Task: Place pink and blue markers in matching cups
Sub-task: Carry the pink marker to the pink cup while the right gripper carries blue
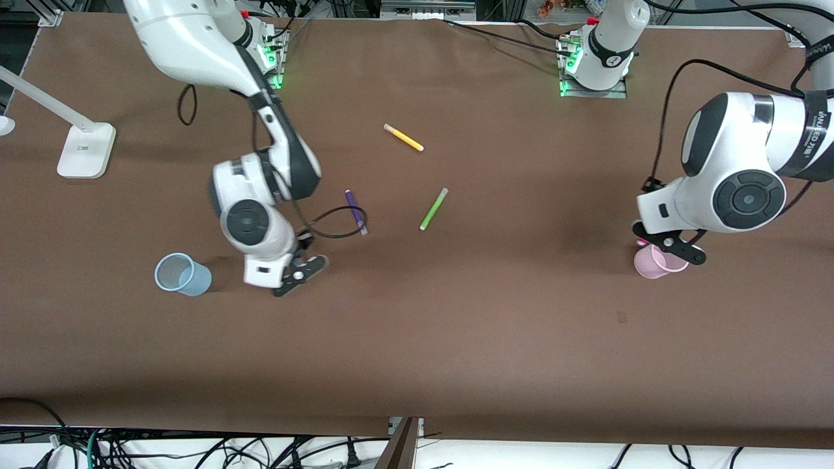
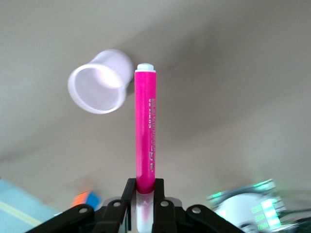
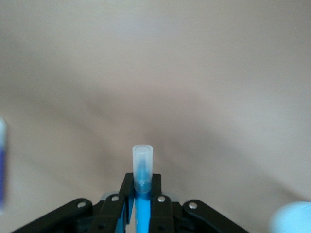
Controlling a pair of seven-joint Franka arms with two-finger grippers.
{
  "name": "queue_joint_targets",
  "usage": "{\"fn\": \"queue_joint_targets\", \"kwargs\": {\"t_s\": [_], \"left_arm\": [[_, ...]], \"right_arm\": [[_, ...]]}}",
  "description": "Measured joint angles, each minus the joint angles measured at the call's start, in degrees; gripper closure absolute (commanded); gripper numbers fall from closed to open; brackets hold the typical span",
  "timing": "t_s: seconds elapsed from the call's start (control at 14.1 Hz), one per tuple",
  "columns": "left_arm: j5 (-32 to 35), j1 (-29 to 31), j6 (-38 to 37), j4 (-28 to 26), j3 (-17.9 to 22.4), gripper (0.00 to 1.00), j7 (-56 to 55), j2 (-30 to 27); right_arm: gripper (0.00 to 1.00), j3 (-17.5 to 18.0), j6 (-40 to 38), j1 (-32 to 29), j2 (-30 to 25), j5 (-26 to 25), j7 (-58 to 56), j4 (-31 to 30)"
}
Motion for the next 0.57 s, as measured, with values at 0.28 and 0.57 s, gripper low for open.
{"fn": "queue_joint_targets", "kwargs": {"t_s": [0.28, 0.57], "left_arm": [[11.87, 1.86, -0.08, -0.01, 0.01, 1.00, 8.96, 4.94], [17.79, 4.35, -0.10, -0.02, 0.01, 1.00, 10.52, 10.05]], "right_arm": [[1.00, -1.79, -1.02, -8.91, -3.74, 9.91, -24.77, -0.04], [1.00, -1.78, -1.20, -15.83, -3.81, 21.70, -44.93, 0.02]]}}
